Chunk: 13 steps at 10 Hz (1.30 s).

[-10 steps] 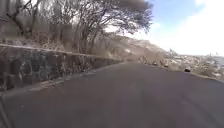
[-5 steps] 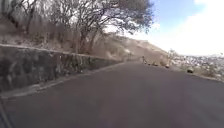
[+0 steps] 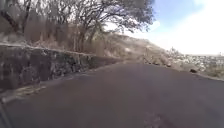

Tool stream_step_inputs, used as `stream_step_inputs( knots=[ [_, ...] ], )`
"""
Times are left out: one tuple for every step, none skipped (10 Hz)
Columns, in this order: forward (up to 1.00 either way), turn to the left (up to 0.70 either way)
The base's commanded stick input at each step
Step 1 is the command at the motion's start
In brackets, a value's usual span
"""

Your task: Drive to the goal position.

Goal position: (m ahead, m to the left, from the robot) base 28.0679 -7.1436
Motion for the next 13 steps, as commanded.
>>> stream_step_inputs(
  knots=[
    [0.70,0.00],
    [0.70,0.00],
    [0.70,0.00],
    [0.70,0.00],
    [0.70,0.00],
    [0.70,0.00],
    [0.70,0.00],
    [0.70,0.00],
    [0.70,0.00],
    [0.70,0.00],
    [0.70,0.00],
    [0.70,0.00],
    [0.70,0.00]
  ],
)
